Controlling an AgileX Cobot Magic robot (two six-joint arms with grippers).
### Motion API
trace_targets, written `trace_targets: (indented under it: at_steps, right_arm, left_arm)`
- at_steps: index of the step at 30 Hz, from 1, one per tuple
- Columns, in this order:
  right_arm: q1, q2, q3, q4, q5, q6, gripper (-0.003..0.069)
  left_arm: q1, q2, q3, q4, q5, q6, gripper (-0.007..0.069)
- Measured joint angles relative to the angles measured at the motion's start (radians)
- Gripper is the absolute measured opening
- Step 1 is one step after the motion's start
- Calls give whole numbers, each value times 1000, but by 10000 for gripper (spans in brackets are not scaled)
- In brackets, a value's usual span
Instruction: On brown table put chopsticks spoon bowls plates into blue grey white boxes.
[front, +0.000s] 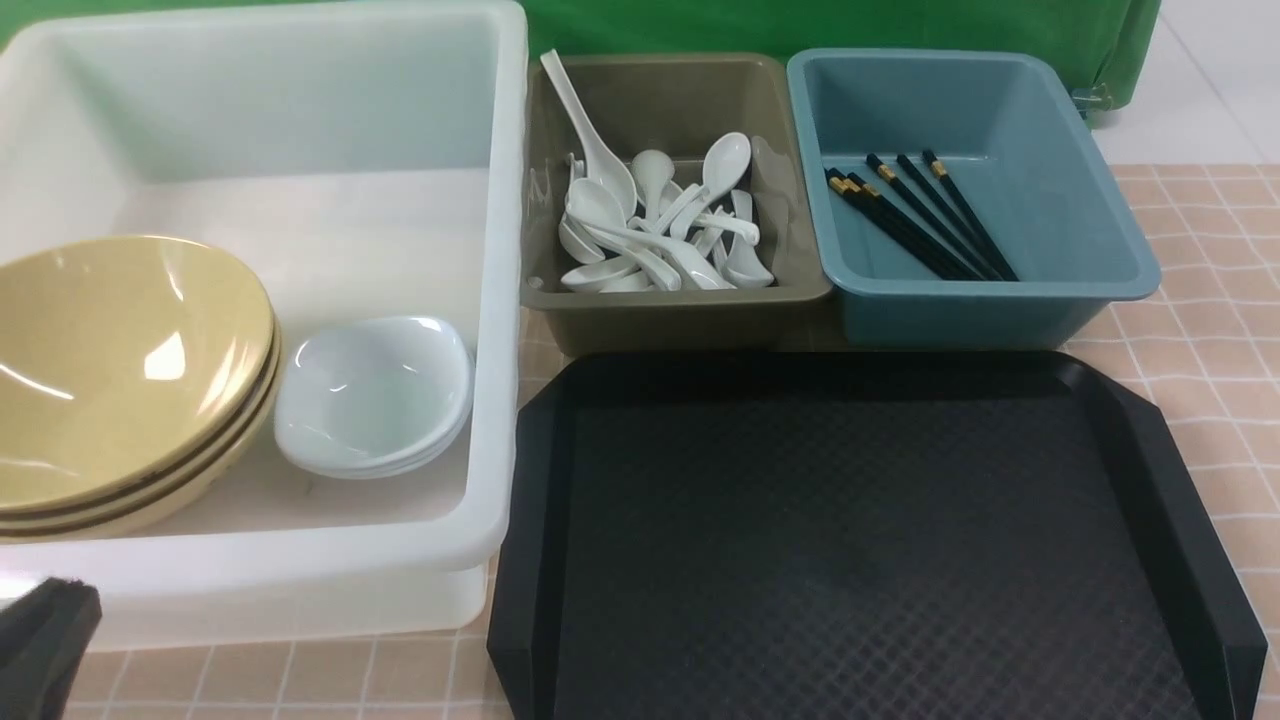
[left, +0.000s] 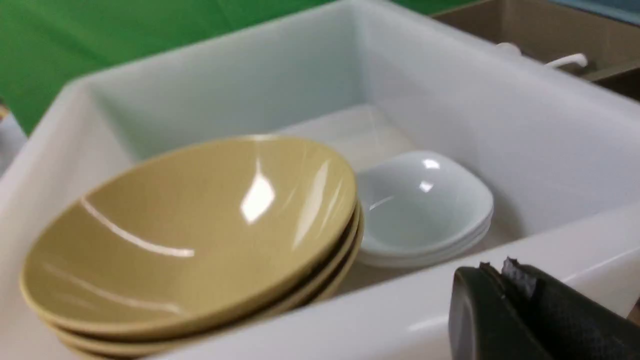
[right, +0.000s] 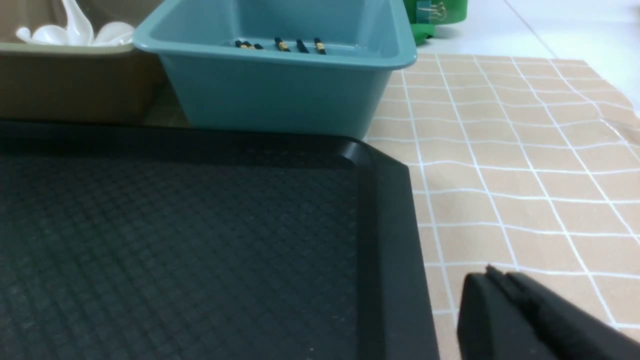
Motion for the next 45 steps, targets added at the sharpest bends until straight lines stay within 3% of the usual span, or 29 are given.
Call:
trace_targets:
  at_steps: [6, 9, 45]
  right_arm:
    - [0, 0, 0, 0, 0, 0, 53]
    - [0, 0, 0, 0, 0, 0, 56]
    - [0, 0, 0, 0, 0, 0, 98]
  left_arm:
    - [15, -1, 125, 88, -37, -314, 5]
    - [-10, -2, 153, 103, -63, -386, 5]
    - [-47, -2, 158, 107, -88, -409, 5]
